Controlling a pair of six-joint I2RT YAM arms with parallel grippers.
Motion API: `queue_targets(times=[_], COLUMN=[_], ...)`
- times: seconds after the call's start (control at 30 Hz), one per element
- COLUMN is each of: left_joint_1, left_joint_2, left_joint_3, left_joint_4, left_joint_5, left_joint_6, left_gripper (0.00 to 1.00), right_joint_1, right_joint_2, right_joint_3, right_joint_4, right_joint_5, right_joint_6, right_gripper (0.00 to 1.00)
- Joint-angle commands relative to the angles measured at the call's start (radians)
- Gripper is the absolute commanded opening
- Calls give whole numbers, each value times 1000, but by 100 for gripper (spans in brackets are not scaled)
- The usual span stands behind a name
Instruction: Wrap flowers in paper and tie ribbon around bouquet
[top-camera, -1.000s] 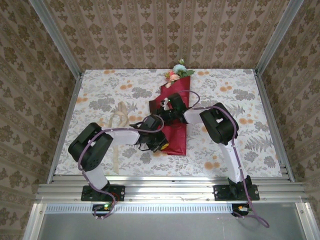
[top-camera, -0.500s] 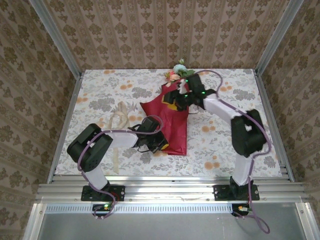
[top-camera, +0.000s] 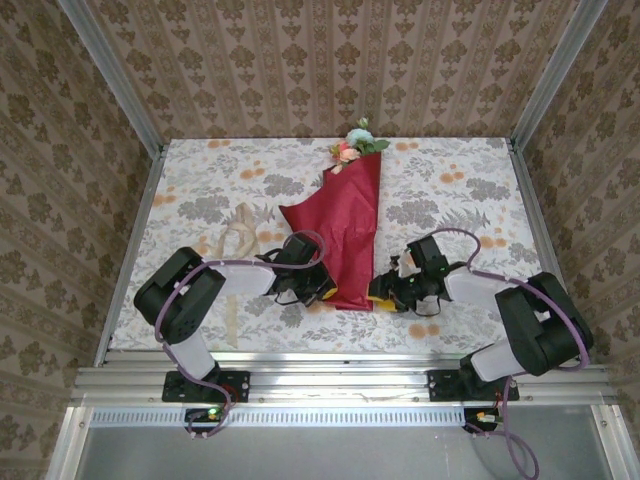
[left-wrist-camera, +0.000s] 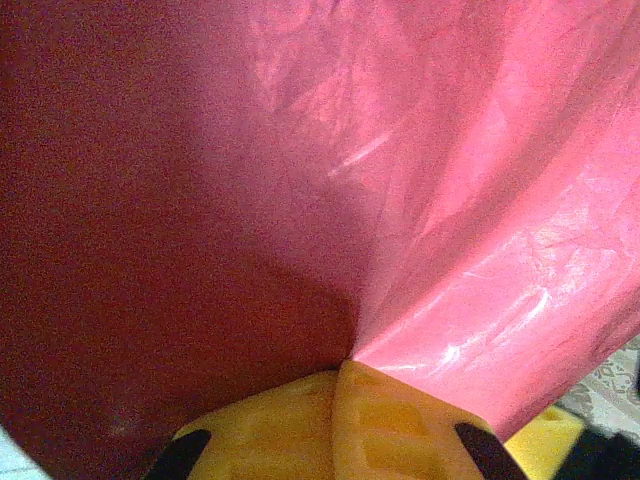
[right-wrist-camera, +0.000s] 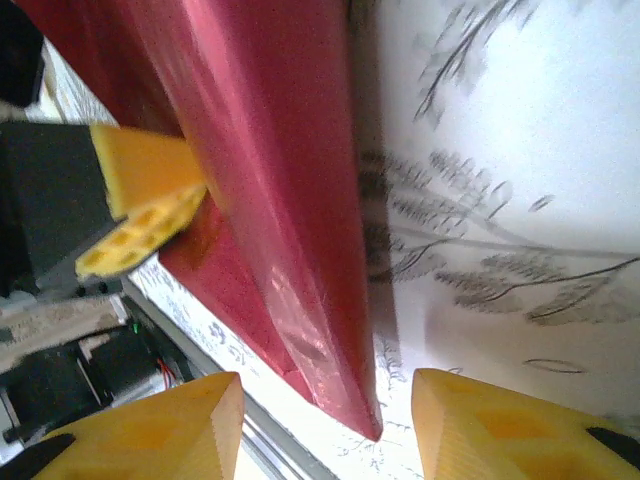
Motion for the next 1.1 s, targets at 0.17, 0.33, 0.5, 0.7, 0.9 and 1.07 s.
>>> queue_targets(times=[0.17,0.33,0.5,0.7,0.9,1.07], left_joint_1=[6,11,19,20,22,33], left_joint_2=[68,73,73,78,79,73], left_joint_3=[-29,-12,10,30,49,56], left_joint_4=[-224,-258,-296,-325,-367,-394], left_joint_5=[-74,-85,-94,-97,-106,-114], left_joint_6=[44,76,121,154,189,216], left_gripper=[7,6,6,5,4,3], right_joint_1=[32,31,15,-59,-82,-89], right_joint_2=[80,79,45,198,285,238], right_joint_3=[2,10,6,110,176,158], right_joint_4=[195,220,211,260,313,320], right_joint_5=[19,30,76,36,5,46], right_joint_6=[12,2,-43,-72,-63,-69], right_gripper=[35,0,23,45,0,6])
